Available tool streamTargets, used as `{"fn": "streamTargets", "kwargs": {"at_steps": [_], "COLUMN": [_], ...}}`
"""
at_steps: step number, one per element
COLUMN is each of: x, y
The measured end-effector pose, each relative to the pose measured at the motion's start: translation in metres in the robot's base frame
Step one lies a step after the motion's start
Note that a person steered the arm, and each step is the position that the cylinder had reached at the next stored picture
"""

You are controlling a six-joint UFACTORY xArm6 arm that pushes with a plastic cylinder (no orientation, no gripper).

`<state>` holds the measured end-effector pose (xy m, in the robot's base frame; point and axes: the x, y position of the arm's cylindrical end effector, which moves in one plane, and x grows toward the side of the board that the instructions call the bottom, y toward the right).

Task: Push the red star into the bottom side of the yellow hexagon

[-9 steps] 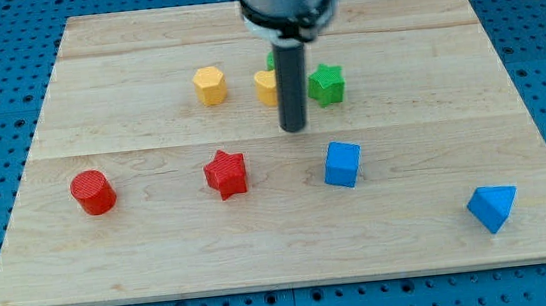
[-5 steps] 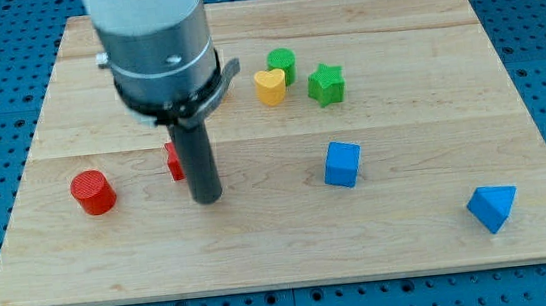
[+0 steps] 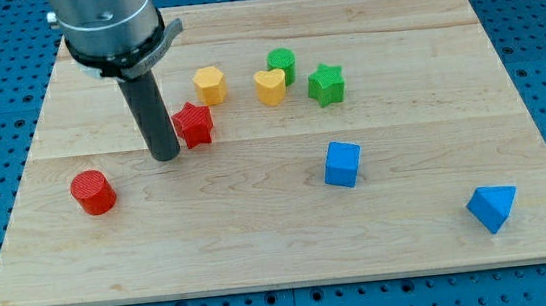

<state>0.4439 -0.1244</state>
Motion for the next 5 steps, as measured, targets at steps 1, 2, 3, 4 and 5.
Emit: {"fn": "streamTargets", "kwargs": {"at_steps": [1, 2, 3, 4, 5], "x": [-0.006, -0.007, -0.019, -0.025, -0.024], "y": [0.030, 0.080, 0.082, 0.069, 0.046]}}
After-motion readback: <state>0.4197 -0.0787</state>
